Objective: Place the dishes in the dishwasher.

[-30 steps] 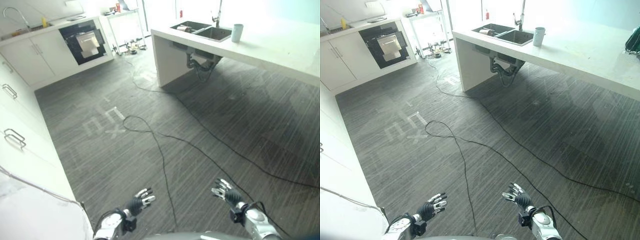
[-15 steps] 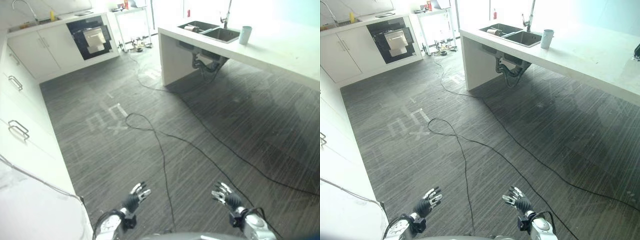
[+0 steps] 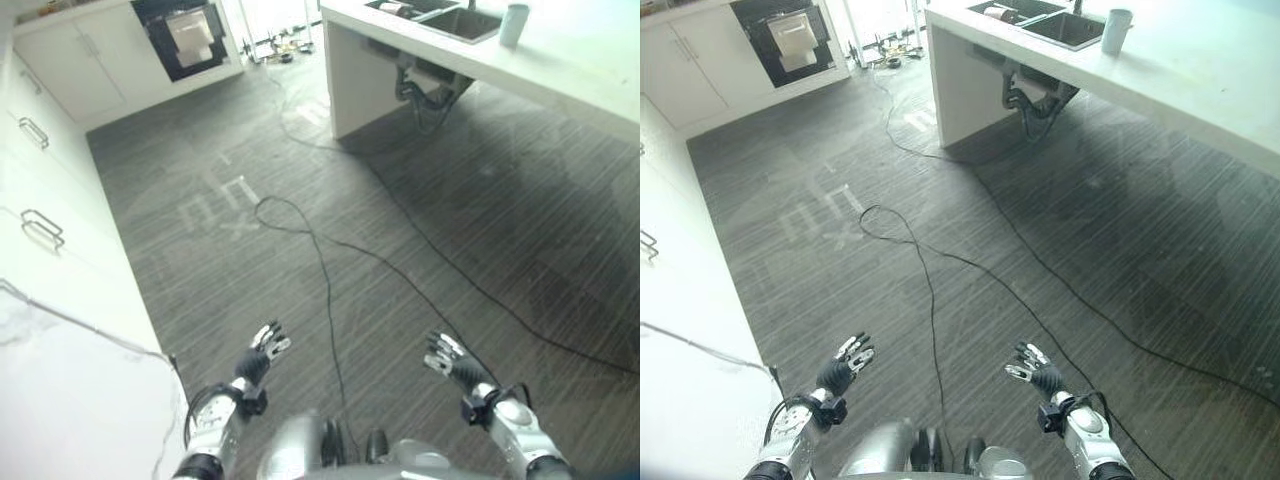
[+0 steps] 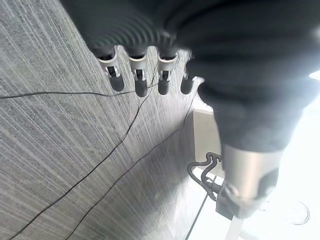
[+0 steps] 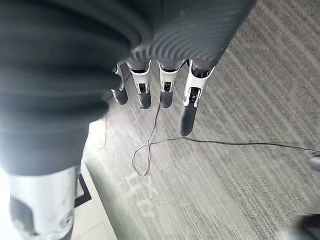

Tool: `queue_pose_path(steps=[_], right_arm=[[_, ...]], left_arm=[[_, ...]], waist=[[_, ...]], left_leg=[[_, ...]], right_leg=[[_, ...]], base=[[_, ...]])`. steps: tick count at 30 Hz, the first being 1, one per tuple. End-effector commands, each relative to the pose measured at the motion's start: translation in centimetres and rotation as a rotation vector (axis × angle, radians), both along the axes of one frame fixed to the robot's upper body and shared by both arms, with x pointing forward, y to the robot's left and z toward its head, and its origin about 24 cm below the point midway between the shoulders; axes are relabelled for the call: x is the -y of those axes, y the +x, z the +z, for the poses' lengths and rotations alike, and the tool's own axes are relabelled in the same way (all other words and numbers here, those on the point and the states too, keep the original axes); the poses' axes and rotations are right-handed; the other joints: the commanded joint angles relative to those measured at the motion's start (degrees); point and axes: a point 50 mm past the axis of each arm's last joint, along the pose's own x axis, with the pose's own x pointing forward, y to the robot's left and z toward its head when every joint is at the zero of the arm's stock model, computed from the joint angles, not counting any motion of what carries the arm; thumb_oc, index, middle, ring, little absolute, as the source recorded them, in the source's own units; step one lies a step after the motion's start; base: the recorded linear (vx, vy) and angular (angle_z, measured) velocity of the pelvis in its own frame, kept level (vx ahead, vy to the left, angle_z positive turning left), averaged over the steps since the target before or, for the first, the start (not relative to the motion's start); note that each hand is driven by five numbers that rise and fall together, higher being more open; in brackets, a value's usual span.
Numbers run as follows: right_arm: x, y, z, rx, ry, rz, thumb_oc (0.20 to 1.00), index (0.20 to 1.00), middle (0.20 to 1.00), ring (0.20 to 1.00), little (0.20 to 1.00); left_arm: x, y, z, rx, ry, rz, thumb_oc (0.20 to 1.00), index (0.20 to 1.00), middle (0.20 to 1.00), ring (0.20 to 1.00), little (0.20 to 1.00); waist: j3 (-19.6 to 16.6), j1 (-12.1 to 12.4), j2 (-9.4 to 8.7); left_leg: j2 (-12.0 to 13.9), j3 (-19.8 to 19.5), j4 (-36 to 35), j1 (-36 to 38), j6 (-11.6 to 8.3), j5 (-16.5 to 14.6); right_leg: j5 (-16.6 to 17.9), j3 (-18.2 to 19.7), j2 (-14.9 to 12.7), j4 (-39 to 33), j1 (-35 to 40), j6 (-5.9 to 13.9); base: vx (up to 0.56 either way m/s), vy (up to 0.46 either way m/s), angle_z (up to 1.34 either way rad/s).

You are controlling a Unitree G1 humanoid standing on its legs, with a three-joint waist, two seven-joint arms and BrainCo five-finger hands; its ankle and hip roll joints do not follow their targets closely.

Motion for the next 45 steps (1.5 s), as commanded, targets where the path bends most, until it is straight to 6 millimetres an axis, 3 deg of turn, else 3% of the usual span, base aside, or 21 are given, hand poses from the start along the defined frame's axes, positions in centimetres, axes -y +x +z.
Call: queue_pose_path(steps=[1,4,7,9,10,12,14,16,19,21,22,24,26,31,33,35,36,37,40,43,45], right_arm=[[0.1,0.7,1.5,0.09,0.002,0.039,1.0,1.0,1.0,1.0,1.0],[0.4,0.0,1.3,0.075,-0.008,0.026,1.0,1.0,1.0,1.0,1.0],[0.5,-0.1,1.6,0.101,-0.009,0.023,1.0,1.0,1.0,1.0,1.0],[0.0,-0.2,1.5,0.11,0.016,0.014,1.0,1.0,1.0,1.0,1.0],[0.0,-0.2,1.6,0.113,0.016,0.016,1.0,1.0,1.0,1.0,1.0],[-0.6,0.1,1.9,0.143,0.018,0.014,1.0,1.0,1.0,1.0,1.0],[-1.2,0.3,2.1,0.159,0.032,-0.001,1.0,1.0,1.0,1.0,1.0],[-1.4,0.6,2.3,0.169,0.036,0.002,1.0,1.0,1.0,1.0,1.0],[-1.5,1.0,2.8,0.195,0.038,0.012,1.0,1.0,1.0,1.0,1.0],[-1.0,0.8,3.0,0.194,0.044,0.002,1.0,1.0,1.0,1.0,1.0],[-0.5,0.6,3.1,0.191,0.055,-0.001,1.0,1.0,1.0,1.0,1.0],[-0.1,0.3,3.1,0.194,0.052,0.008,1.0,1.0,1.0,1.0,1.0],[-0.1,0.2,3.1,0.201,0.052,0.017,1.0,1.0,1.0,1.0,1.0],[-0.3,0.8,3.2,0.189,0.044,0.015,1.0,1.0,1.0,1.0,1.0],[-0.3,1.0,3.5,0.19,0.025,0.043,1.0,1.0,1.0,1.0,1.0],[0.3,1.0,3.7,0.186,-0.009,0.073,1.0,1.0,1.0,1.0,1.0],[0.5,1.0,3.7,0.182,-0.014,0.071,1.0,1.0,1.0,1.0,1.0],[0.8,1.1,3.8,0.188,-0.008,0.051,1.0,1.0,1.0,1.0,1.0],[0.5,1.1,3.5,0.189,-0.014,0.054,1.0,1.0,1.0,1.0,1.0],[0.5,0.9,3.2,0.181,-0.015,0.041,1.0,1.0,1.0,1.0,1.0],[0.9,0.6,3.1,0.172,-0.019,0.049,1.0,1.0,1.0,1.0,1.0]], left_arm=[[-0.1,0.3,1.1,0.091,-0.02,-0.016,1.0,1.0,1.0,1.0,1.0],[-0.3,-0.6,1.0,0.083,-0.022,-0.017,1.0,1.0,1.0,1.0,1.0],[-1.0,-1.1,1.1,0.099,-0.025,-0.006,1.0,1.0,1.0,1.0,1.0],[-1.6,-1.0,1.4,0.108,-0.009,-0.002,1.0,1.0,1.0,1.0,1.0],[-1.6,-0.9,1.5,0.112,-0.005,-0.008,1.0,1.0,1.0,1.0,1.0],[-1.2,-0.1,1.9,0.129,0.022,-0.055,1.0,1.0,1.0,1.0,1.0],[-1.0,0.5,2.2,0.132,0.047,-0.078,1.0,1.0,1.0,1.0,1.0],[-0.7,1.0,2.4,0.132,0.053,-0.074,1.0,1.0,1.0,1.0,1.0],[-0.5,1.5,2.7,0.151,0.041,-0.089,1.0,1.0,1.0,1.0,1.0],[-0.6,1.7,2.9,0.149,0.061,-0.125,1.0,1.0,1.0,1.0,1.0],[-0.7,1.8,3.0,0.146,0.082,-0.146,1.0,1.0,1.0,1.0,1.0],[-0.4,1.7,2.7,0.141,0.083,-0.157,1.0,1.0,1.0,1.0,1.0],[0.2,1.3,2.4,0.133,0.083,-0.175,1.0,1.0,1.0,1.0,1.0],[1.0,0.5,1.4,0.084,0.053,-0.184,1.0,1.0,1.0,1.0,1.0],[1.1,0.4,1.4,0.084,0.048,-0.179,1.0,1.0,1.0,1.0,1.0],[1.0,0.3,1.5,0.092,0.017,-0.173,1.0,1.0,1.0,1.0,1.0],[1.0,0.3,1.5,0.09,0.016,-0.184,1.0,1.0,1.0,1.0,1.0],[1.3,0.5,1.6,0.096,0.029,-0.224,1.0,1.0,1.0,1.0,1.0],[1.4,0.4,1.6,0.1,0.024,-0.211,1.0,1.0,1.0,1.0,1.0],[1.3,-0.2,1.5,0.101,0.027,-0.217,1.0,1.0,1.0,1.0,1.0],[1.1,-0.8,1.3,0.093,0.029,-0.21,1.0,1.0,1.0,1.0,1.0]], waist=[[-0.64,0.6,1.33],[-0.28,1.58,2.46],[-1.7,1.6,2.41],[-3.57,2.45,1.03],[-3.81,2.35,0.95],[-4.59,1.48,0.82],[-4.65,0.98,0.97],[-4.29,0.34,2.08],[-2.37,-2.24,3.31],[-1.33,-4.04,3.23],[-0.9,-5.24,2.5],[-0.49,-6.03,2.31],[-0.6,-6.17,2.11],[-3.62,-6.45,2.21],[-4.3,-6.22,2.65],[-4.26,-5.31,1.95],[-3.98,-4.99,1.84],[-2.93,-3.69,0.9],[-1.93,-2.94,0.72],[-1.96,-0.07,1.15],[-2.54,0.82,1.12]], left_leg=[[-0.62,-0.47,-22.25,7.67,-0.07,0.32],[2.22,2.67,-30.14,4.97,-1.6,5.52],[2.58,6.74,-32.16,6.56,-0.21,4.1],[-1.38,5.32,-31.83,8.73,3.78,-0.4],[-1.94,5.28,-32.4,9.34,4.34,-0.64],[-5.82,4.36,-35.84,12.8,7.84,-2.09],[-7.45,2.75,-36.24,14.44,9.54,-3.3],[-7.33,1.68,-36.47,16.28,10.04,-4.3],[-6.66,-0.72,-36.9,21.14,10.05,-5.4],[-6.14,-2.8,-37.39,25.0,9.52,-6.88],[-6.13,-3.86,-37.29,26.52,9.36,-7.95],[-6.0,-5.13,-37.35,28.99,8.85,-9.68],[-5.89,-5.58,-36.17,30.63,8.42,-11.99],[-4.18,-6.41,-26.79,32.8,5.76,-15.02],[-2.75,-6.76,-19.38,31.89,3.1,-9.72],[-0.23,-5.6,2.26,23.62,-0.5,-0.61],[1.94,-4.47,6.74,21.03,-1.12,-0.52],[2.07,-2.22,6.68,12.58,1.75,-2.54],[1.52,0.68,-11.02,12.66,2.65,-6.17],[1.14,-7.6,-29.3,9.85,0.5,1.05],[2.24,-8.25,-30.52,7.19,0.13,2.86]], right_leg=[[-3.04,2.9,0.19,-0.87,5.7,6.01],[-4.59,0.37,0.0,-0.76,8.22,6.1],[-7.66,-0.49,-0.93,0.7,9.43,6.95],[-8.9,1.16,-2.37,6.78,11.21,8.57],[-7.8,1.22,-2.82,8.92,10.73,9.24],[3.95,2.66,-5.18,27.28,4.43,15.76],[10.81,4.13,-4.7,40.18,-0.86,18.81],[11.18,4.12,-5.89,46.69,-7.55,17.62],[2.72,2.31,-3.46,39.14,-14.41,13.74],[3.5,1.36,-3.89,23.92,-17.4,13.14],[9.0,2.0,-5.02,12.22,-19.57,13.73],[12.35,2.07,-6.22,6.74,-21.38,15.13],[13.08,1.93,-6.6,5.63,-21.87,15.6],[6.66,3.09,-4.17,7.65,-16.72,11.2],[4.74,2.71,-2.75,7.33,-14.6,9.19],[1.67,1.95,-1.92,6.69,-10.12,5.69],[0.16,1.7,-1.57,6.64,-8.3,5.17],[-0.96,1.56,-1.77,5.47,-4.24,4.51],[-2.84,2.34,-1.89,4.42,-0.82,6.11],[-2.95,6.26,-0.6,1.7,2.78,7.32],[-3.87,7.75,-1.11,0.4,5.49,8.28]], base=[[0.54,0.141,-0.1],[0.57,0.198,-0.16],[0.39,0.242,-0.04],[0.61,0.416,-0.43],[0.5,0.479,-0.61],[0.34,0.425,-0.21],[0.31,0.293,0.27],[0.22,0.188,0.55],[0.34,-0.018,0.34],[0.39,-0.186,0.45],[0.37,-0.191,0.77],[0.45,-0.203,1.0],[0.53,-0.274,0.62],[0.52,-0.328,0.25],[0.4,-0.313,-0.39],[0.48,-0.387,-0.33],[0.52,-0.348,-0.19],[0.44,-0.2,-0.1],[0.52,0.108,-0.73],[0.43,0.194,-0.79],[0.53,0.301,-1.48]])
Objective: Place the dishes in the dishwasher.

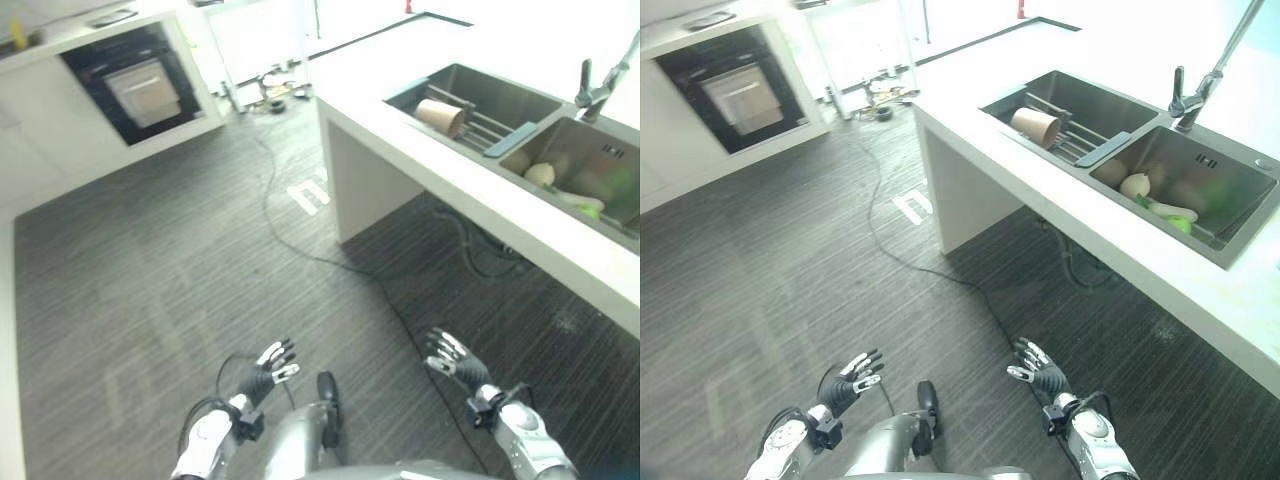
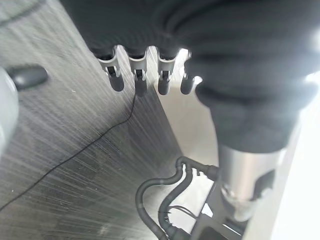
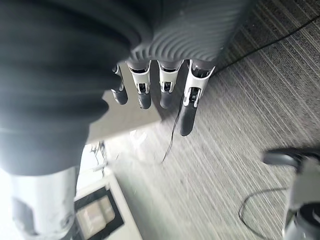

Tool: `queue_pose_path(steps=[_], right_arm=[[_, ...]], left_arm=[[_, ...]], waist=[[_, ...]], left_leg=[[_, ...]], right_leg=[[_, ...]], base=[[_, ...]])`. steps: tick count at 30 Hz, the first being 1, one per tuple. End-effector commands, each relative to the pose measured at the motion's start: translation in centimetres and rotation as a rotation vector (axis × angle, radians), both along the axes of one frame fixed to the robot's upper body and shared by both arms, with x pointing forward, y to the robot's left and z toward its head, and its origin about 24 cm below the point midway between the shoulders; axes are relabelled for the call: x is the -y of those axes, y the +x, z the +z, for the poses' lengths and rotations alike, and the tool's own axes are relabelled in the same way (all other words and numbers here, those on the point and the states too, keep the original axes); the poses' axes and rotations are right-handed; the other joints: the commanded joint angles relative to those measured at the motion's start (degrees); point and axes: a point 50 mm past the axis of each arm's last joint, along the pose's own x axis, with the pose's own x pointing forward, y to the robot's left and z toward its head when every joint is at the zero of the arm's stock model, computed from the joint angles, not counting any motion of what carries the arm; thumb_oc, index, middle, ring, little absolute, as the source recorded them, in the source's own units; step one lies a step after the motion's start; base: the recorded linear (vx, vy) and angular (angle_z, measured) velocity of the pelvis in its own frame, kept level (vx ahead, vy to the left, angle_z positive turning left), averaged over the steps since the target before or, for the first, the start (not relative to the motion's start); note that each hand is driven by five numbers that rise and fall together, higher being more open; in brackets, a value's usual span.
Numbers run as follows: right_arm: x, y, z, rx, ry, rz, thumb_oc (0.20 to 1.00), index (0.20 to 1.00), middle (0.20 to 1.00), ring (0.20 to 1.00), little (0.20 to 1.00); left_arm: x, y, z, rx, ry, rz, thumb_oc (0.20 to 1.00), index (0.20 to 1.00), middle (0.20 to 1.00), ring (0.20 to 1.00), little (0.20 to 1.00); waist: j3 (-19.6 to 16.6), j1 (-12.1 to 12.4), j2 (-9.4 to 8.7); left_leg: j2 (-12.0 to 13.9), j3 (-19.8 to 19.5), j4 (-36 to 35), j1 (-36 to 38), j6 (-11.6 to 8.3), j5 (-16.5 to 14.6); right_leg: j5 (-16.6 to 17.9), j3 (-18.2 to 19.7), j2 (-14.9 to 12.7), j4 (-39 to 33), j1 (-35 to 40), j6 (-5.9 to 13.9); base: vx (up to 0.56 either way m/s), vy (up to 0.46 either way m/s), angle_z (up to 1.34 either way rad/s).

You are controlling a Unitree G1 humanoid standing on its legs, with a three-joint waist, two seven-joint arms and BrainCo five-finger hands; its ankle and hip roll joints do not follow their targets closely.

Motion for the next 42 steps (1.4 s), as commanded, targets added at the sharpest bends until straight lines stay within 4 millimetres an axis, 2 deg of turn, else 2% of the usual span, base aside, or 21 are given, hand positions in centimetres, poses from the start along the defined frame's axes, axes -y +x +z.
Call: queue_pose_path(steps=[1,5,9,10,11,12,14,15,18,19,25,28,32,33,34,35,36,38,39,41,42], right_arm=[[1.5,0.8,1.9,0.121,-0.011,-0.015,1.0,1.0,1.0,1.0,1.0],[1.6,0.5,1.6,0.114,0.009,-0.061,1.0,1.0,1.0,1.0,1.0],[1.1,0.1,1.2,0.109,0.034,-0.112,1.0,1.0,1.0,1.0,1.0],[1.0,0.1,1.2,0.11,0.039,-0.121,1.0,1.0,1.0,1.0,1.0],[0.7,0.0,1.1,0.113,0.046,-0.126,1.0,1.0,1.0,1.0,1.0],[0.4,0.0,1.1,0.118,0.045,-0.107,1.0,1.0,1.0,1.0,1.0],[0.2,0.2,1.2,0.124,0.042,-0.094,1.0,1.0,1.0,1.0,1.0],[0.1,0.3,1.3,0.124,0.043,-0.085,1.0,1.0,1.0,1.0,1.0],[0.0,0.5,1.4,0.13,0.041,-0.06,1.0,1.0,1.0,1.0,1.0],[0.1,0.7,1.5,0.135,0.034,-0.044,1.0,1.0,1.0,1.0,1.0],[0.6,0.6,1.0,0.11,0.031,-0.081,1.0,1.0,1.0,1.0,1.0],[0.7,0.4,0.8,0.101,0.024,-0.093,1.0,1.0,1.0,1.0,1.0],[1.0,-0.3,0.3,0.073,0.006,-0.121,1.0,1.0,1.0,1.0,1.0],[1.2,-0.5,0.2,0.065,0.002,-0.125,1.0,1.0,1.0,1.0,1.0],[1.5,-0.6,0.2,0.06,-0.013,-0.117,1.0,1.0,1.0,1.0,1.0],[1.9,-0.6,0.2,0.057,-0.041,-0.108,1.0,1.0,1.0,1.0,1.0],[2.3,-0.5,0.2,0.051,-0.058,-0.108,1.0,1.0,1.0,1.0,1.0],[2.7,-0.2,0.3,0.045,-0.071,-0.099,1.0,1.0,1.0,1.0,1.0],[3.1,-0.2,0.3,0.039,-0.078,-0.097,1.0,1.0,1.0,1.0,1.0],[3.8,0.0,0.4,0.032,-0.104,-0.094,1.0,1.0,1.0,1.0,1.0],[4.2,-0.1,0.4,0.029,-0.11,-0.117,1.0,1.0,1.0,1.0,1.0]], left_arm=[[0.6,1.7,1.6,0.126,-0.011,-0.033,1.0,1.0,1.0,1.0,1.0],[0.3,2.5,1.9,0.13,0.019,-0.064,1.0,1.0,1.0,1.0,1.0],[0.1,3.4,2.2,0.132,0.059,-0.095,1.0,1.0,1.0,1.0,1.0],[0.1,3.4,2.2,0.132,0.063,-0.098,1.0,1.0,1.0,1.0,1.0],[0.0,3.4,2.2,0.131,0.078,-0.089,1.0,1.0,1.0,1.0,1.0],[-0.3,3.3,2.2,0.132,0.083,-0.058,1.0,1.0,1.0,1.0,1.0],[-0.7,3.2,2.4,0.14,0.08,-0.035,1.0,1.0,1.0,1.0,1.0],[-1.1,3.1,2.5,0.142,0.077,-0.022,1.0,1.0,1.0,1.0,1.0],[-1.7,2.8,2.5,0.145,0.072,-0.003,1.0,1.0,1.0,1.0,1.0],[-1.8,2.7,2.5,0.144,0.075,-0.001,1.0,1.0,1.0,1.0,1.0],[-0.8,1.7,1.5,0.101,0.065,-0.026,1.0,1.0,1.0,1.0,1.0],[-0.8,1.6,1.2,0.09,0.067,-0.022,1.0,1.0,1.0,1.0,1.0],[-0.8,1.8,1.2,0.093,0.077,-0.012,1.0,1.0,1.0,1.0,1.0],[-0.8,1.9,1.2,0.097,0.074,-0.011,1.0,1.0,1.0,1.0,1.0],[-0.7,2.0,1.3,0.104,0.075,-0.012,1.0,1.0,1.0,1.0,1.0],[-0.6,2.3,1.4,0.109,0.077,-0.01,1.0,1.0,1.0,1.0,1.0],[-0.6,2.5,1.4,0.108,0.076,0.002,1.0,1.0,1.0,1.0,1.0],[-0.8,2.4,1.4,0.111,0.066,0.02,1.0,1.0,1.0,1.0,1.0],[-1.0,2.3,1.4,0.11,0.064,0.025,1.0,1.0,1.0,1.0,1.0],[-1.8,1.8,1.2,0.097,0.051,0.066,1.0,1.0,1.0,1.0,1.0],[-1.9,1.8,1.0,0.09,0.055,0.041,1.0,1.0,1.0,1.0,1.0]], waist=[[0.03,0.52,1.65],[-1.12,-0.23,1.87],[-2.1,-1.44,2.35],[-2.3,-1.52,2.59],[-1.97,-1.66,2.88],[-1.29,-1.45,3.63],[-0.39,-1.64,3.8],[-0.02,-1.72,3.73],[0.97,-1.21,3.64],[1.01,-0.42,3.6],[-0.38,-0.62,2.82],[-0.8,-1.21,2.53],[-1.38,-3.02,2.44],[-1.43,-3.37,2.35],[-1.16,-3.6,2.03],[-0.13,-3.23,1.2],[1.25,-2.47,0.99],[1.93,-1.76,1.3],[1.97,-1.41,1.5],[1.79,-0.04,2.22],[1.48,-0.83,3.04]], left_leg=[[10.19,1.97,6.91,5.83,-7.19,5.43],[7.93,3.59,7.96,9.69,-4.26,1.23],[4.43,3.34,5.9,13.75,-0.36,-0.83],[4.32,3.4,5.76,13.9,-0.04,-1.02],[3.08,3.67,4.43,16.86,0.78,-2.38],[3.13,4.89,2.44,19.67,0.9,-2.67],[3.21,5.77,0.73,21.81,0.75,-2.96],[3.49,6.52,0.28,22.62,0.48,-3.18],[4.52,8.78,-0.21,24.14,-0.52,-3.9],[4.87,9.81,-0.28,24.3,-1.13,-3.88],[5.1,10.7,-0.28,24.2,-2.2,-3.54],[4.98,11.11,-0.28,24.38,-2.3,-3.93],[4.84,11.13,-0.28,25.08,-2.0,-4.38],[4.64,10.83,1.08,25.19,-1.86,-4.79],[4.45,10.7,7.33,23.91,-1.55,-7.63],[4.59,9.72,16.99,19.56,-1.81,-7.94],[5.38,5.92,22.13,15.69,-2.99,-5.82],[5.98,1.58,16.99,15.46,-3.54,-4.73],[7.02,-0.51,14.18,15.17,-4.33,-3.12],[9.76,-9.25,8.25,13.27,-6.68,1.23],[10.88,-6.93,6.61,14.95,-6.84,0.55]], right_leg=[[4.54,-1.66,-3.58,2.93,-9.74,1.56],[3.51,-3.11,-6.25,8.37,-10.76,2.72],[9.68,-2.72,-8.07,21.24,-15.5,4.72],[10.58,-2.87,-8.02,22.76,-16.47,4.98],[12.23,-5.0,-9.96,31.28,-20.19,6.17],[12.0,-7.98,-11.45,35.09,-23.78,6.08],[9.21,-9.74,-10.09,32.7,-25.86,5.78],[8.88,-11.22,-9.39,28.59,-26.32,5.86],[10.14,-15.26,-9.71,21.42,-26.61,6.37],[10.78,-17.16,-10.69,17.62,-25.72,6.64],[10.31,-16.75,-8.19,7.22,-20.66,5.87],[10.66,-15.98,-7.3,4.78,-19.59,5.7],[9.5,-12.31,-5.18,3.95,-18.31,4.73],[8.98,-11.22,-4.82,4.21,-18.18,4.25],[8.27,-10.43,-4.96,5.23,-18.31,3.4],[9.01,-9.45,-5.51,5.84,-18.43,1.78],[8.68,-7.61,-5.3,6.67,-17.76,0.85],[8.06,-4.61,-4.92,7.52,-17.33,1.02],[7.85,-3.5,-4.93,7.35,-16.94,1.25],[7.23,0.07,-6.17,5.31,-15.3,2.19],[6.77,-0.85,-7.77,5.57,-15.5,3.25]], base=[[0.42,0.341,-1.0],[0.36,0.382,-0.6],[0.27,0.346,0.25],[0.27,0.357,0.43],[0.26,0.392,0.12],[0.26,0.376,-0.13],[0.11,0.132,-0.44],[0.09,0.008,-0.5],[0.07,-0.03,-0.48],[0.05,-0.077,-0.74],[0.07,-0.111,-0.3],[0.01,-0.11,-0.39],[-0.02,-0.136,-0.45],[-0.05,-0.125,-0.26],[-0.09,-0.131,-0.3],[-0.05,-0.082,-0.2],[0.02,0.031,-0.28],[0.16,0.221,-0.96],[0.23,0.35,-2.17],[0.31,0.601,-2.0],[0.26,0.678,-1.23]])
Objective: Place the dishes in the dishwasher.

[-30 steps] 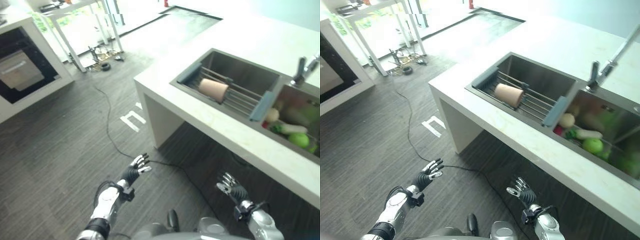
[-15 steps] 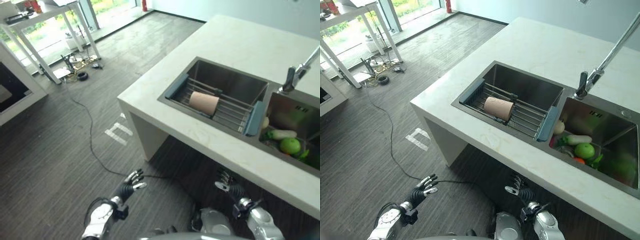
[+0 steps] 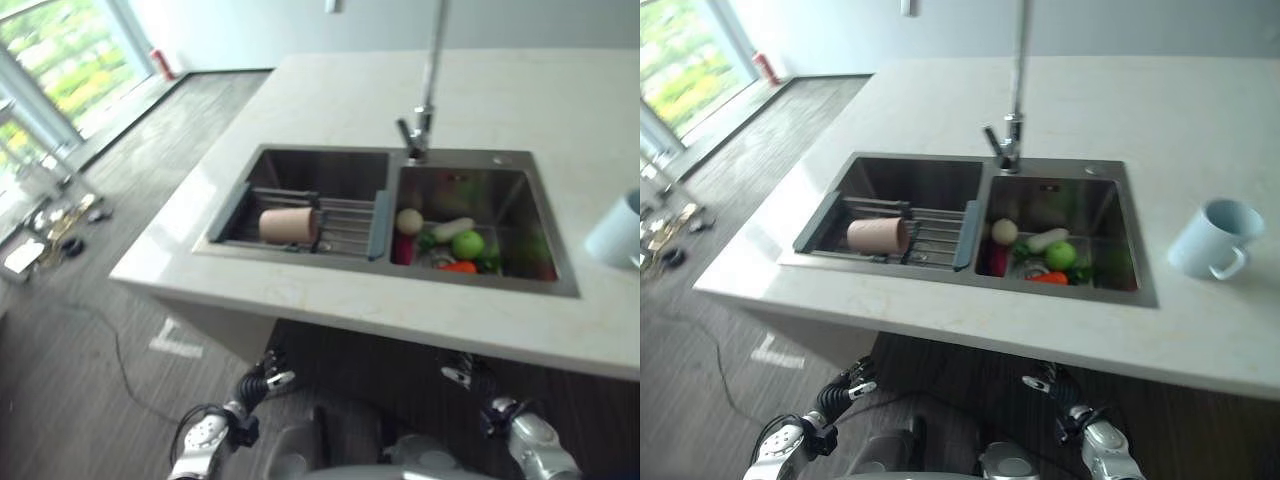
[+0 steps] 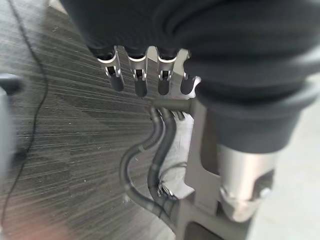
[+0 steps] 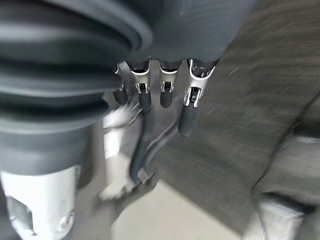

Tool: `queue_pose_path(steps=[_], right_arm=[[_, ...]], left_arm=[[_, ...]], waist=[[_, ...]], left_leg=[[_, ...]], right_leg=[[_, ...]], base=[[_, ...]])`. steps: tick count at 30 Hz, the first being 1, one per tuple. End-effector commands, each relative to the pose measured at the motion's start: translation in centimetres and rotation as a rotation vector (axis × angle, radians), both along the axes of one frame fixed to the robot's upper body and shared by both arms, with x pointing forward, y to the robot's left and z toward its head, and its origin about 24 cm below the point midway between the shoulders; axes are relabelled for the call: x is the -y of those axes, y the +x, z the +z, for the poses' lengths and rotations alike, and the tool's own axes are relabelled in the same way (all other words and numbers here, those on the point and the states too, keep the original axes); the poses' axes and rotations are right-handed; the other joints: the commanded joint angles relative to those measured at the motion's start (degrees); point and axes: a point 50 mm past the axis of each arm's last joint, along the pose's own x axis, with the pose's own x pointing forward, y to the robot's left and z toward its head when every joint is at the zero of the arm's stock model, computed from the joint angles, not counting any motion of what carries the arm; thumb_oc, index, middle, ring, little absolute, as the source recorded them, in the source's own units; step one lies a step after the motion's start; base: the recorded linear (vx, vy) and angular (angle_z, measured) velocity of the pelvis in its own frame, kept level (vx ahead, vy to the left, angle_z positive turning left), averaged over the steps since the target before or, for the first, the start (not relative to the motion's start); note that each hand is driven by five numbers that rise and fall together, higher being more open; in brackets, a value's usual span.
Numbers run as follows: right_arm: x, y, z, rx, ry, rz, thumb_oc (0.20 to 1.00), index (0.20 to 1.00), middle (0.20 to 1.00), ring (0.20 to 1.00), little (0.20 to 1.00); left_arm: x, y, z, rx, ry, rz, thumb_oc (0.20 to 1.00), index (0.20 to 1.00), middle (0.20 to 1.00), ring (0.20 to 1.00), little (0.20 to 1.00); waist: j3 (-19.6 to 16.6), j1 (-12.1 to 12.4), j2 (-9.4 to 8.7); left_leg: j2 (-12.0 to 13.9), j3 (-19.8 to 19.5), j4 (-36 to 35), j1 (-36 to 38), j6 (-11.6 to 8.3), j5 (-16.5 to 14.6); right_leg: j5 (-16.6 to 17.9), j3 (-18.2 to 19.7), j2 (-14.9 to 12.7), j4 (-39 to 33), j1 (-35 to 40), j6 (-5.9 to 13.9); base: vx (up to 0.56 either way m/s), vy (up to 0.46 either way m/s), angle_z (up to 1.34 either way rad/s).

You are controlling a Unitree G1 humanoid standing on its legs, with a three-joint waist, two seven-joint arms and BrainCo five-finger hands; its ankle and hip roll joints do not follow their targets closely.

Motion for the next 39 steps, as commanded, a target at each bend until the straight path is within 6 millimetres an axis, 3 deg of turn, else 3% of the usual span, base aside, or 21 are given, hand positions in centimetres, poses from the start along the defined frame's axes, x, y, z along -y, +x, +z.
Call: queue_pose_path(steps=[1,3,4,8,9,10,13,14,19,22,23,25,26,27,28,30,32,33,35,36,39], right_arm=[[-1.1,2.2,1.6,0.127,0.041,0.017,1.0,1.0,1.0,1.0,1.0],[-0.9,1.9,1.5,0.125,0.062,-0.009,1.0,1.0,1.0,1.0,1.0],[-1.0,1.4,1.4,0.127,0.067,-0.017,1.0,1.0,1.0,1.0,1.0],[-1.5,0.7,0.7,0.116,0.094,-0.041,1.0,1.0,1.0,1.0,1.0],[-1.8,0.7,0.6,0.112,0.093,-0.03,1.0,1.0,1.0,1.0,1.0],[-2.5,1.0,0.4,0.104,0.104,0.002,1.0,1.0,1.0,1.0,1.0],[-2.8,0.9,0.3,0.097,0.107,-0.001,1.0,1.0,1.0,1.0,1.0],[-2.6,0.8,0.2,0.091,0.102,-0.008,1.0,1.0,1.0,1.0,1.0],[-1.7,0.7,0.2,0.086,0.084,0.0,1.0,1.0,1.0,1.0,1.0],[-1.8,0.5,0.1,0.081,0.078,-0.006,1.0,1.0,1.0,1.0,1.0],[-1.7,0.2,-0.2,0.07,0.081,-0.034,1.0,1.0,1.0,1.0,1.0],[-1.4,0.0,-0.4,0.064,0.082,-0.056,1.0,1.0,1.0,1.0,1.0],[-1.1,-0.1,-0.4,0.057,0.075,-0.063,1.0,1.0,1.0,1.0,1.0],[-0.9,-0.2,-0.3,0.05,0.067,-0.062,1.0,1.0,1.0,1.0,1.0],[-0.5,-0.4,-0.2,0.047,0.058,-0.059,1.0,1.0,1.0,1.0,1.0],[0.2,-0.5,0.3,0.054,0.039,-0.041,1.0,1.0,1.0,1.0,1.0],[0.1,-0.7,0.3,0.064,0.038,-0.038,1.0,1.0,1.0,1.0,1.0],[-0.1,-0.5,0.3,0.071,0.042,-0.04,1.0,1.0,1.0,1.0,1.0],[-0.2,0.1,0.5,0.079,0.044,-0.042,1.0,1.0,1.0,1.0,1.0],[-0.3,0.3,0.6,0.081,0.045,-0.046,1.0,1.0,1.0,1.0,1.0],[-0.3,0.4,0.8,0.08,0.049,-0.059,1.0,1.0,1.0,1.0,1.0]], left_arm=[[-1.6,1.5,2.0,0.122,0.039,-0.048,1.0,1.0,1.0,1.0,1.0],[-1.4,1.7,2.0,0.123,0.07,-0.083,1.0,1.0,1.0,1.0,1.0],[-1.5,1.8,1.9,0.119,0.086,-0.082,1.0,1.0,1.0,1.0,1.0],[-2.3,1.3,1.6,0.095,0.087,-0.03,1.0,1.0,1.0,1.0,1.0],[-2.5,1.0,1.4,0.087,0.097,-0.021,1.0,1.0,1.0,1.0,1.0],[-3.0,0.0,1.1,0.067,0.106,0.017,1.0,1.0,1.0,1.0,1.0],[-3.1,-0.2,1.1,0.06,0.103,0.026,1.0,1.0,1.0,1.0,1.0],[-2.9,0.0,1.1,0.053,0.098,0.023,1.0,1.0,1.0,1.0,1.0],[-2.8,-1.3,0.0,-0.023,0.074,0.048,1.0,1.0,1.0,1.0,1.0],[-2.8,-3.5,-1.9,-0.2,-0.04,0.15,1.0,1.0,1.0,1.0,1.0],[-2.5,-6.4,-3.7,-0.387,-0.142,0.301,1.0,1.0,1.0,1.0,1.0],[-3.2,-9.8,-5.1,-0.566,-0.135,0.439,1.0,1.0,1.0,1.0,1.0],[-4.7,-11.7,-5.2,-0.609,-0.137,0.598,1.0,1.0,1.0,1.0,1.0],[-7.3,-12.1,-4.5,-0.584,0.011,0.661,1.0,1.0,1.0,1.0,1.0],[-9.8,-11.6,-3.4,-0.54,0.178,0.665,1.0,1.0,1.0,1.0,1.0],[-14.8,-10.3,-0.3,-0.354,0.171,0.928,1.0,1.0,1.0,1.0,1.0],[-17.8,-10.8,1.6,-0.293,0.154,1.133,1.0,1.0,1.0,1.0,1.0],[-19.8,-11.5,3.0,-0.309,0.304,1.208,1.0,1.0,1.0,1.0,1.0],[-23.6,-13.6,6.2,-0.299,0.497,1.374,1.0,1.0,1.0,1.0,1.0],[-26.1,-14.6,9.3,-0.226,0.621,1.471,1.0,1.0,1.0,1.0,1.0],[-29.5,-15.5,15.1,-0.065,0.799,1.582,1.0,1.0,1.0,1.0,1.0]], waist=[[-0.25,1.92,-3.92],[-0.49,1.09,-3.34],[-0.61,0.42,-3.01],[-1.32,0.75,-2.96],[-1.59,1.39,-3.09],[-1.99,3.79,-3.36],[-1.87,3.98,-3.84],[-2.01,3.63,-4.14],[-2.9,4.16,-4.75],[-3.29,4.45,-5.1],[-3.7,4.66,-5.38],[-4.01,4.78,-5.62],[-4.13,4.64,-5.32],[-4.13,4.29,-4.75],[-3.83,3.96,-4.07],[-3.51,3.42,-2.52],[-3.82,3.68,-1.95],[-4.09,3.95,-1.88],[-4.51,4.26,-1.57],[-4.7,4.38,-1.36],[-4.99,4.76,-1.14]], left_leg=[[-3.07,7.62,-3.57,8.44,3.15,0.88],[-3.52,8.39,-4.13,10.01,3.6,-0.19],[-4.77,9.19,-4.53,10.99,4.96,-1.59],[-7.12,11.16,-4.14,11.25,7.53,-3.66],[-7.48,12.67,-3.93,11.24,7.84,-3.99],[-7.59,17.34,-3.75,11.64,8.26,-4.55],[-7.82,19.84,-3.99,12.05,8.5,-4.84],[-8.3,19.04,-4.14,11.92,8.73,-4.86],[-7.79,19.98,-8.0,13.87,7.27,-3.92],[-7.3,20.75,-9.01,13.86,6.73,-2.6],[-7.03,20.83,-9.32,14.16,6.26,-2.52],[-6.87,20.67,-9.37,14.33,5.84,-2.39],[-6.69,20.55,-9.57,14.51,5.46,-2.23],[-6.61,20.31,-9.58,15.2,4.99,-3.03],[-6.53,20.47,-9.45,15.1,4.82,-2.65],[-6.89,20.28,-9.45,14.56,4.61,-2.1],[-7.16,19.85,-9.49,14.37,4.48,-2.05],[-7.15,19.62,-9.52,14.33,4.35,-2.03],[-7.04,19.45,-9.58,14.49,4.19,-2.14],[-6.94,19.42,-9.63,14.73,4.25,-2.31],[-6.73,19.57,-9.66,14.92,4.27,-2.49]], right_leg=[[-1.23,2.19,-7.0,-5.99,6.52,5.31],[-0.17,2.0,-8.83,-5.55,5.3,6.46],[1.67,2.32,-11.0,-5.74,3.75,7.84],[4.0,1.99,-12.7,-6.28,1.85,8.97],[4.03,-0.02,-12.7,-6.19,1.62,8.95],[3.25,-6.71,-12.12,-4.29,0.6,8.85],[1.72,-8.57,-9.67,-3.57,0.33,7.85],[1.88,-6.86,-8.95,-4.88,0.63,7.63],[2.63,-8.61,-7.98,-10.3,3.63,7.97],[3.38,-10.25,-7.71,-12.07,4.69,7.61],[3.36,-11.08,-7.62,-13.08,5.66,7.46],[3.34,-11.55,-7.56,-13.63,6.34,7.34],[3.25,-11.72,-7.61,-14.1,6.68,7.22],[2.41,-11.34,-7.61,-14.29,7.34,7.52],[2.48,-11.43,-7.81,-14.25,7.22,7.48],[3.19,-11.38,-8.42,-15.35,6.95,7.78],[3.65,-11.69,-8.71,-16.28,7.23,8.08],[3.77,-11.99,-8.83,-16.55,7.36,8.18],[3.82,-12.16,-8.88,-16.95,7.57,8.37],[3.81,-12.01,-8.8,-17.08,7.65,8.43],[3.98,-11.98,-8.77,-17.19,7.71,8.7]], base=[[0.19,0.57,-1.19],[0.13,0.469,-0.77],[0.11,0.491,-0.11],[0.07,0.311,-0.13],[0.06,0.248,-0.85],[0.03,0.157,-1.18],[0.05,0.027,-1.47],[0.08,-0.049,0.07],[0.13,-0.069,0.1],[0.05,-0.091,0.12],[0.1,-0.09,0.1],[0.12,-0.057,0.17],[0.16,0.018,0.2],[0.12,0.07,0.15],[0.05,0.122,0.06],[-0.04,0.117,0.0],[0.0,-0.004,-0.05],[0.03,-0.065,-0.02],[0.04,-0.066,0.0],[0.05,-0.048,0.02],[0.04,-0.052,0.02]])
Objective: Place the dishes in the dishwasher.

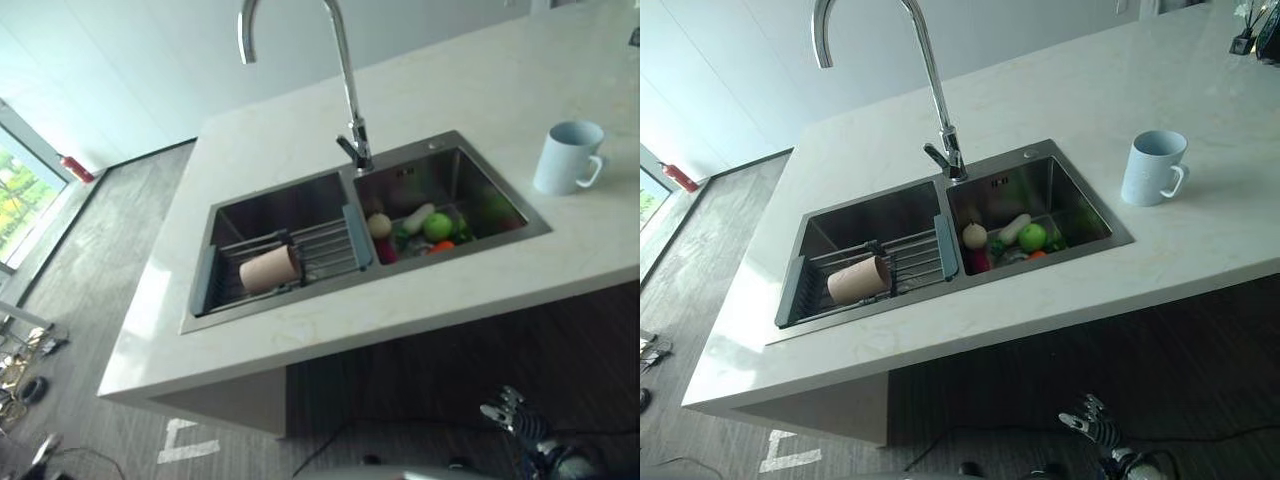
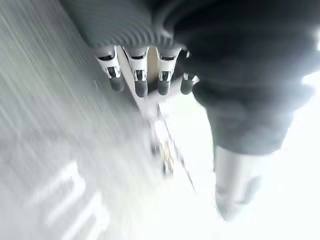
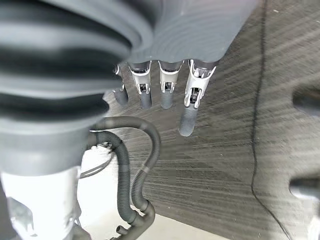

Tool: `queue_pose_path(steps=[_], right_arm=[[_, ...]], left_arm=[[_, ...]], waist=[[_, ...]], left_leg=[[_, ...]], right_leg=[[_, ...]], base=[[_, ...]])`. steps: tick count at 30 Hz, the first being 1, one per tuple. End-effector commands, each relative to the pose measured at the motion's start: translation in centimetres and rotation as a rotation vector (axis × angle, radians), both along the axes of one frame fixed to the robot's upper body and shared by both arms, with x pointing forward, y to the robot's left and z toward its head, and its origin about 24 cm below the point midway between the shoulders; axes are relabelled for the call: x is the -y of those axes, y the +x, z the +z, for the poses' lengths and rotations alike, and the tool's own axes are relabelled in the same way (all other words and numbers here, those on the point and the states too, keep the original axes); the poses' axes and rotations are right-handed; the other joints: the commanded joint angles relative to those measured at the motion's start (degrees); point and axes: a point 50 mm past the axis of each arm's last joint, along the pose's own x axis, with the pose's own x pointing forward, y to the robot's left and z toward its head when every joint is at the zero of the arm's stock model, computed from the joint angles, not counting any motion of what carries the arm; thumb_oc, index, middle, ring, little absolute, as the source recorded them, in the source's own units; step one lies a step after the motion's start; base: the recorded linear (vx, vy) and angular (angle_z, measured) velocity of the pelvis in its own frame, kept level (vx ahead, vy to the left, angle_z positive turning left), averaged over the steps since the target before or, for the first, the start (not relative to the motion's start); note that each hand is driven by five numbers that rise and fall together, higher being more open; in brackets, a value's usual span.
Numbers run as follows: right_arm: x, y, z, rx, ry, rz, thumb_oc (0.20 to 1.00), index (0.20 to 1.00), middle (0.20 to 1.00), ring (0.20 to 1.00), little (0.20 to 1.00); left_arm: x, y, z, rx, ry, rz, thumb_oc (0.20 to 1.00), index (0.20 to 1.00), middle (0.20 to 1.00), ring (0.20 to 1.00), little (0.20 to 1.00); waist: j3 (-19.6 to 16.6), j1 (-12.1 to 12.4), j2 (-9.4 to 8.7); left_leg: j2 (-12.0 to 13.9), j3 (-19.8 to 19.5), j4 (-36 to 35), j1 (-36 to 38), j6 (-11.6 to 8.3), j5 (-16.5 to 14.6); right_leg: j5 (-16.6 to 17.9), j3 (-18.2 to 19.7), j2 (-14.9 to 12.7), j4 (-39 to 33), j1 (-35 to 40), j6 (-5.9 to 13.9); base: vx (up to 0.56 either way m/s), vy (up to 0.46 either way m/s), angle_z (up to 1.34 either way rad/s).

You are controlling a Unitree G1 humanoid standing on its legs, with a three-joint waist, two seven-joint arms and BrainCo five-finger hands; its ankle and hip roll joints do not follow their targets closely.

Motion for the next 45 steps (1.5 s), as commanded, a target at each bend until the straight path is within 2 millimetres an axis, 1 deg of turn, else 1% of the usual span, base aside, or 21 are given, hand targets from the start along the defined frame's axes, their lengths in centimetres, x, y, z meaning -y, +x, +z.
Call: queue_pose_path(steps=[1,3,4,5,7,9,10,11,12,14,16,17,18,19,22,27,31,35,37,41,45], right_arm=[[-3.0,3.6,0.8,0.131,0.096,-0.01,1.0,1.0,1.0,1.0,1.0],[-3.2,3.3,0.6,0.124,0.098,-0.018,1.0,1.0,1.0,1.0,1.0],[-3.2,3.1,0.6,0.122,0.099,-0.022,1.0,1.0,1.0,1.0,1.0],[-3.3,2.9,0.5,0.121,0.101,-0.024,1.0,1.0,1.0,1.0,1.0],[-3.6,2.7,0.5,0.12,0.105,-0.025,1.0,1.0,1.0,1.0,1.0],[-3.9,2.5,0.4,0.118,0.112,-0.026,1.0,1.0,1.0,1.0,1.0],[-4.2,2.4,0.3,0.115,0.118,-0.023,1.0,1.0,1.0,1.0,1.0],[-4.7,2.0,0.2,0.109,0.128,-0.015,1.0,1.0,1.0,1.0,1.0],[-4.9,1.8,0.0,0.105,0.132,-0.008,1.0,1.0,1.0,1.0,1.0],[-5.0,1.5,-0.1,0.099,0.134,-0.005,1.0,1.0,1.0,1.0,1.0],[-5.0,0.7,-0.4,0.084,0.136,0.008,1.0,1.0,1.0,1.0,1.0],[-5.0,0.3,-0.6,0.077,0.134,0.026,1.0,1.0,1.0,1.0,1.0],[-5.0,0.2,-0.6,0.076,0.134,0.027,1.0,1.0,1.0,1.0,1.0],[-4.9,0.2,-0.5,0.079,0.133,0.036,1.0,1.0,1.0,1.0,1.0],[-4.9,0.7,0.0,0.103,0.13,0.053,1.0,1.0,1.0,1.0,1.0],[-4.4,2.4,1.4,0.162,0.121,0.082,1.0,1.0,1.0,1.0,1.0],[-4.4,3.0,1.9,0.186,0.11,0.099,1.0,1.0,1.0,1.0,1.0],[-4.0,4.1,3.0,0.227,0.101,0.132,1.0,1.0,1.0,1.0,1.0],[-4.0,4.3,3.2,0.232,0.103,0.144,1.0,1.0,1.0,1.0,1.0],[-4.1,4.3,3.3,0.233,0.104,0.151,1.0,1.0,1.0,1.0,1.0],[-3.9,4.5,3.6,0.24,0.108,0.149,1.0,1.0,1.0,1.0,1.0]], left_arm=[[-4.2,3.1,9.4,0.001,0.47,-0.075,1.0,1.0,1.0,1.0,1.0],[-5.1,4.6,14.1,0.061,0.668,-0.113,1.0,1.0,1.0,1.0,1.0],[-5.2,5.7,16.3,0.095,0.754,-0.151,1.0,1.0,1.0,1.0,1.0],[-4.8,7.7,18.7,0.114,0.855,-0.206,1.0,1.0,1.0,1.0,1.0],[-3.8,10.6,21.8,0.172,0.967,-0.29,1.0,1.0,1.0,1.0,1.0],[-2.6,13.0,24.0,0.218,1.036,-0.389,1.0,1.0,1.0,1.0,1.0],[-1.0,15.4,25.2,0.271,1.066,-0.509,1.0,1.0,1.0,1.0,1.0],[2.6,19.3,26.1,0.315,1.111,-0.706,1.0,1.0,1.0,1.0,1.0],[4.6,21.0,25.9,0.36,1.124,-0.828,1.0,1.0,1.0,1.0,1.0],[6.2,22.2,25.6,0.391,1.13,-0.924,1.0,1.0,1.0,1.0,1.0],[11.2,24.8,24.9,0.523,1.134,-1.198,1.0,1.0,1.0,1.0,1.0],[13.7,26.2,23.9,0.525,1.107,-1.322,1.0,1.0,1.0,1.0,1.0],[14.0,26.4,23.8,0.521,1.101,-1.34,1.0,1.0,1.0,1.0,1.0],[15.2,27.1,23.4,0.498,1.086,-1.393,1.0,1.0,1.0,1.0,1.0],[17.0,28.5,22.9,0.461,1.056,-1.478,1.0,1.0,1.0,1.0,1.0],[18.3,30.6,22.4,0.39,1.027,-1.554,1.0,1.0,1.0,1.0,1.0],[18.5,31.2,21.5,0.325,0.998,-1.608,1.0,1.0,1.0,1.0,1.0],[18.4,32.2,20.7,0.143,0.991,-1.668,1.0,1.0,1.0,1.0,1.0],[18.2,32.3,20.4,0.066,1.016,-1.675,1.0,1.0,1.0,1.0,1.0],[18.1,32.2,19.8,0.051,0.952,-1.729,1.0,1.0,1.0,1.0,1.0],[17.9,31.9,19.7,-0.009,0.963,-1.742,1.0,1.0,1.0,1.0,1.0]], waist=[[3.02,1.06,-4.55],[2.83,1.28,-4.69],[2.66,1.33,-4.73],[2.44,1.31,-4.84],[2.1,1.2,-5.08],[1.83,1.04,-5.39],[1.85,0.75,-5.77],[1.71,0.13,-6.32],[1.74,-0.24,-6.57],[1.76,-0.54,-6.75],[2.25,-1.73,-7.26],[2.73,-2.66,-7.56],[2.79,-2.71,-7.59],[3.19,-3.19,-7.74],[4.47,-4.09,-8.01],[7.85,-5.37,-8.45],[9.52,-5.72,-8.47],[11.93,-6.08,-8.54],[12.56,-6.05,-8.6],[12.98,-5.76,-8.62],[13.47,-5.27,-8.38]], left_leg=[[-0.56,-0.38,0.41,1.38,-0.98,-5.8],[-0.46,-0.35,0.39,1.47,-0.93,-5.94],[-0.43,-0.35,0.36,1.5,-0.97,-6.01],[-0.43,-0.42,0.29,1.55,-1.03,-6.12],[-0.42,-0.44,0.29,1.6,-1.16,-6.27],[-0.39,-0.36,0.29,1.69,-1.29,-6.39],[-0.44,0.4,0.29,1.27,-1.17,-5.43],[-0.41,0.58,0.29,1.57,-1.19,-5.7],[-0.38,0.8,0.29,1.77,-1.19,-5.79],[-0.35,1.02,0.29,1.96,-1.16,-5.88],[-0.29,1.66,0.29,2.27,-0.99,-6.01],[-0.26,2.16,0.29,2.39,-0.88,-5.99],[-0.25,2.23,0.29,2.4,-0.85,-6.0],[-0.21,2.43,0.29,2.25,-0.75,-5.87],[-0.13,2.79,0.29,1.1,-0.5,-5.46],[-0.14,3.0,0.56,-1.83,-0.2,-4.5],[-0.07,3.18,0.94,-3.07,-0.24,-3.96],[0.02,3.46,1.83,-5.41,-0.35,-3.19],[-0.04,3.2,2.21,-5.97,-0.43,-3.11],[-0.23,3.02,2.88,-6.53,-0.38,-3.15],[-0.49,2.49,3.39,-7.11,-0.25,-3.15]], right_leg=[[-3.36,1.39,-3.68,0.47,0.31,4.77],[-3.35,1.47,-3.57,0.43,0.43,4.86],[-3.38,1.5,-3.52,0.41,0.47,4.93],[-3.41,1.59,-3.44,0.38,0.5,4.99],[-3.41,1.78,-3.33,0.35,0.54,5.16],[-3.45,2.03,-3.26,0.33,0.57,5.27],[-2.53,1.59,-3.24,0.24,0.12,4.98],[-2.6,2.09,-3.05,0.23,0.1,4.98],[-2.56,2.48,-2.91,0.24,0.1,5.0],[-2.53,2.84,-2.83,0.26,0.09,5.05],[-2.23,3.94,-2.57,0.36,-0.21,5.19],[-1.89,4.7,-2.47,0.44,-0.53,5.32],[-1.85,4.79,-2.46,0.45,-0.57,5.34],[-1.67,5.25,-2.46,0.59,-0.99,5.38],[-1.19,6.44,-2.42,0.94,-2.74,5.39],[-0.45,8.66,-2.02,1.93,-6.64,5.3],[-0.2,9.23,-1.85,2.36,-8.02,5.19],[0.25,9.42,-1.79,3.16,-10.33,5.1],[0.21,9.26,-1.78,3.31,-10.59,5.07],[0.26,8.78,-2.0,3.55,-10.75,5.1],[0.14,8.35,-2.2,3.97,-10.93,5.09]], base=[[0.04,-0.072,0.01],[0.04,-0.058,0.03],[0.04,-0.039,0.05],[0.04,-0.037,0.04],[0.04,-0.037,0.09],[0.01,-0.032,0.1],[0.01,-0.043,-0.09],[0.02,-0.038,-0.1],[0.07,-0.022,-0.12],[0.04,0.006,-0.14],[0.07,0.043,-0.07],[0.06,0.053,-0.04],[0.05,0.061,-0.08],[0.01,0.054,-0.12],[-0.04,0.069,-0.14],[-0.12,0.056,-0.04],[-0.07,0.048,-0.01],[-0.1,0.07,-0.04],[-0.05,0.034,-0.05],[0.0,0.0,0.0],[0.01,0.006,0.04]])
